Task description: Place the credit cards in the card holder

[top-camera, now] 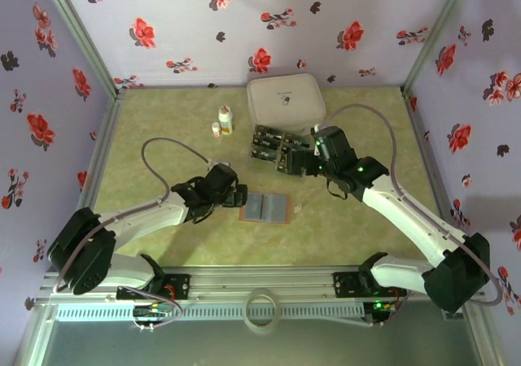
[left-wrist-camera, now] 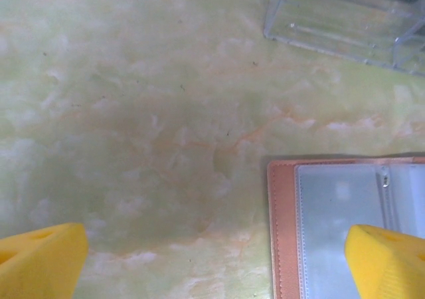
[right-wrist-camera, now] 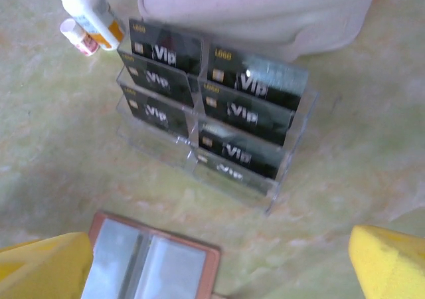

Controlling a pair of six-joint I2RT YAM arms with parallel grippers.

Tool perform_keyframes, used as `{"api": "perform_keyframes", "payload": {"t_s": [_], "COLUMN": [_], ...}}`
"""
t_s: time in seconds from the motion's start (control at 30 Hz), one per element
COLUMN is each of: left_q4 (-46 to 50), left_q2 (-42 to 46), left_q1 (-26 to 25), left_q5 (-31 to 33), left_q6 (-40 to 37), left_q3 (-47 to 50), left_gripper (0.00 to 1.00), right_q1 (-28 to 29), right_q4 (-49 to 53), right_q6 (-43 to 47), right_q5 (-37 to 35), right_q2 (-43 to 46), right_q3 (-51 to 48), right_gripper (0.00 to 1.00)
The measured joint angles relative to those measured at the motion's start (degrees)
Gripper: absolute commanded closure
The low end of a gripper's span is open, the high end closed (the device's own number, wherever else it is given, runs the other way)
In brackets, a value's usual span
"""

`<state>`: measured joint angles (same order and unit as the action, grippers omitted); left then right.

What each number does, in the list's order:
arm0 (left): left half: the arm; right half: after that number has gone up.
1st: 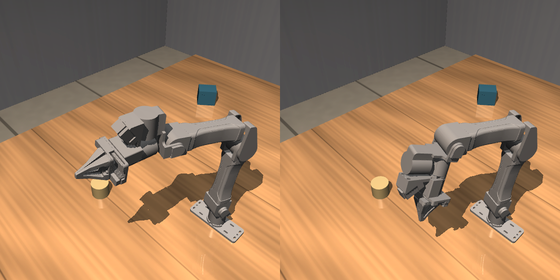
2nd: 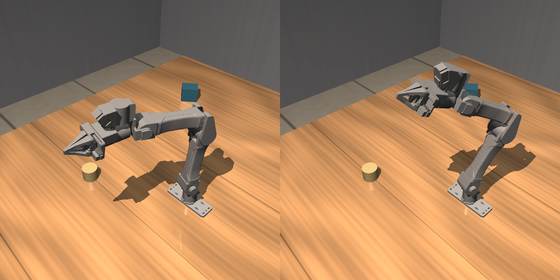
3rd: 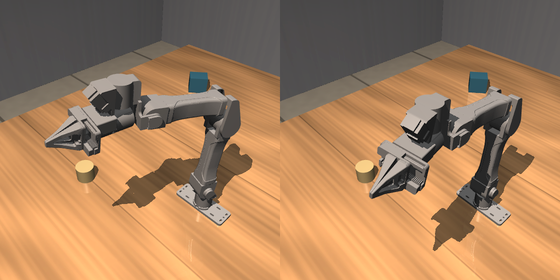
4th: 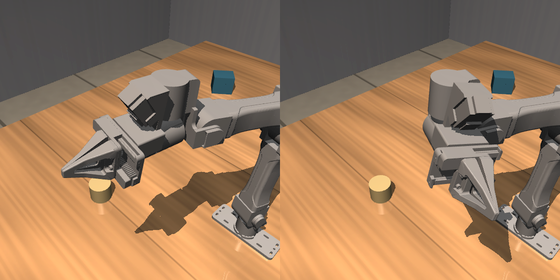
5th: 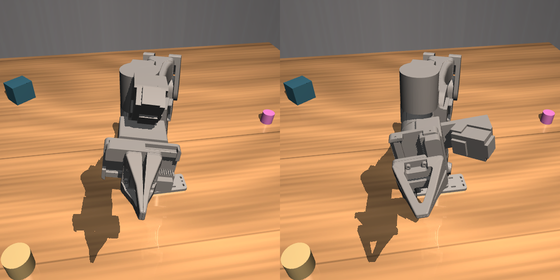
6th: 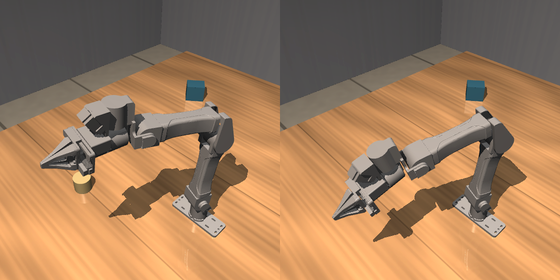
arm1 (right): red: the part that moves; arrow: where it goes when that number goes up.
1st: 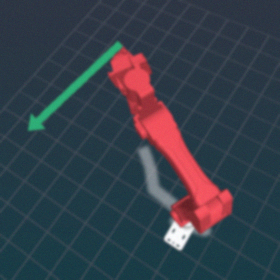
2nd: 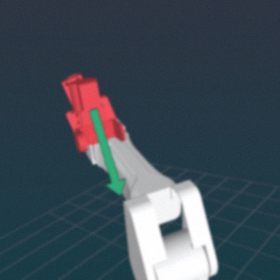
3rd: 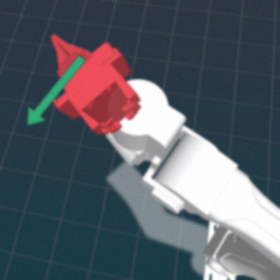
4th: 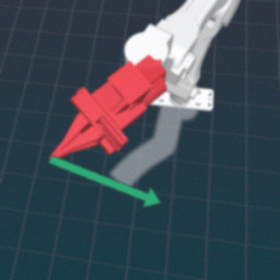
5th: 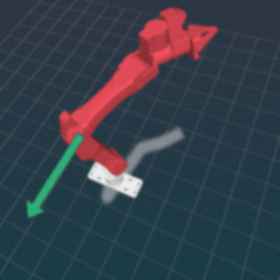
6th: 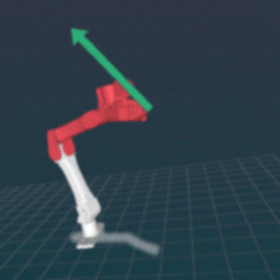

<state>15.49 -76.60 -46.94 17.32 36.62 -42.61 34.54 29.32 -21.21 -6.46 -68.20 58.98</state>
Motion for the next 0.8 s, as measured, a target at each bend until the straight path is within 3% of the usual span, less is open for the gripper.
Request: {"api": "perform_keyframes", "payload": {"t_s": [0.1,0.17,0.33,0.4,0.53,0.63,0.8], "left_q4": [0.66,1.62,4.94,5.57,6.51,6.97,7.21], "left_q2": [1.88,3.15,4.35,4.9,7.19,8.33,9.22], "left_q1": [0.92,1.38,1.53,1.57,2.32,2.78,2.89], "left_q5": [0.02,0.04,0.94,1.9,2.73,2.47,0.39], "left_q6": [0.02,0.04,0.72,1.44,3.32,3.5,3.3], "left_q3": [0.0,-0.07,-1.9,-2.01,-1.68,-1.68,-1.18], "left_gripper": [0.0,0.0,0.0,0.0,0.0,0.0,0.0], "right_q1": [-0.07,-0.07,-0.07,-0.07,-0.07,-0.07,-0.07], "right_q4": [-0.37,-0.13,3.43,5.86,9.79,11.8,13.57], "right_q6": [3.74,5.95,12.59,15.61,20.35,22.77,25.05], "right_q5": [-0.48,-0.46,1.05,2.97,6.32,6.67,5.95], "right_q2": [-0.07,-0.9,-8.07,-11.98,-19.37,-22.58,-26.97], "right_q3": [0.04,0.83,8.09,11.54,16.13,16.48,17.55], "right_gripper": [0.01,0.06,0.42,0.51,0.55,0.63,0.69]}}
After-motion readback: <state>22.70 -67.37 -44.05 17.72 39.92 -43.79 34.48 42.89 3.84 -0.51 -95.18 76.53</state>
